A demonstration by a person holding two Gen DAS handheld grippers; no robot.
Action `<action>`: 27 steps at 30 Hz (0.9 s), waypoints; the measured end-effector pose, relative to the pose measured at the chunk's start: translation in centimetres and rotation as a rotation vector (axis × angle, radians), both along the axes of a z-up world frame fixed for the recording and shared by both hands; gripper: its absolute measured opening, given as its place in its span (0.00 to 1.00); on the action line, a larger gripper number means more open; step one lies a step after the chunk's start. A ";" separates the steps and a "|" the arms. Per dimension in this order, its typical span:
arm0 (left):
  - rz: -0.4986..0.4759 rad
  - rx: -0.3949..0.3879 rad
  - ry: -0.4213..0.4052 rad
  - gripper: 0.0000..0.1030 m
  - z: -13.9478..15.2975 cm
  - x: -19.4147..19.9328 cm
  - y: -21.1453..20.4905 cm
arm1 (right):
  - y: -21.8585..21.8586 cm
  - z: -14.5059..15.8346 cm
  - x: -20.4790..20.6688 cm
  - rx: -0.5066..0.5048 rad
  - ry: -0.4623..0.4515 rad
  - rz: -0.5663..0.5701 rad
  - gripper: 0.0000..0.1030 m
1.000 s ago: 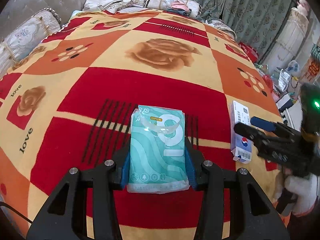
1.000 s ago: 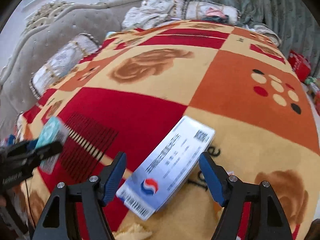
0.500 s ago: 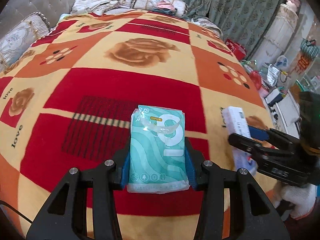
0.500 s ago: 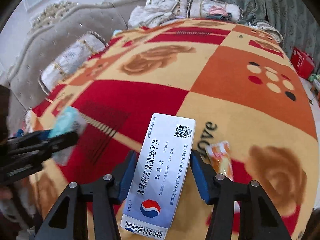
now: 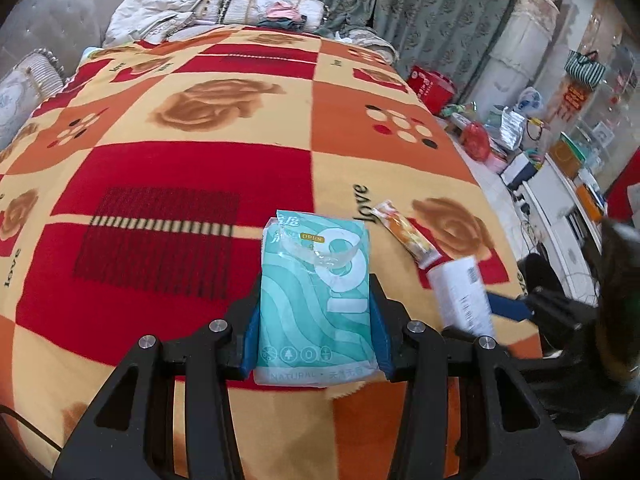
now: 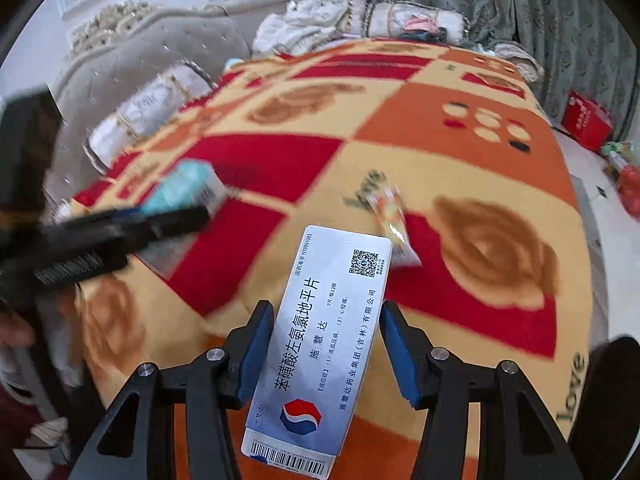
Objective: Collect trash
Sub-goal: 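Carry the tissue packet and medicine box over the black bin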
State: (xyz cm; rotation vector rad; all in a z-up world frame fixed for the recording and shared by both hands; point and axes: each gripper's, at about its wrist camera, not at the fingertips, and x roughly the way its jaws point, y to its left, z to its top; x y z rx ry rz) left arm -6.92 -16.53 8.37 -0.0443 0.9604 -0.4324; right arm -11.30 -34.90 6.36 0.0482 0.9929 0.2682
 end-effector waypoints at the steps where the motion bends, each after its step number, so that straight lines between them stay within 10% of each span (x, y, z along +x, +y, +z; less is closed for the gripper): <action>1: -0.004 0.001 0.007 0.42 -0.2 -0.3 -0.3 | -0.2 -0.8 -0.4 -0.006 0.014 -0.012 0.52; 16: -0.036 0.035 -0.001 0.42 -0.6 -2.7 -2.4 | -1.2 -3.7 -4.2 -0.025 0.003 -0.071 0.50; 27: -0.081 0.033 -0.031 0.42 0.3 -3.4 -5.2 | -3.5 0.2 -5.8 0.005 -0.099 -0.112 0.49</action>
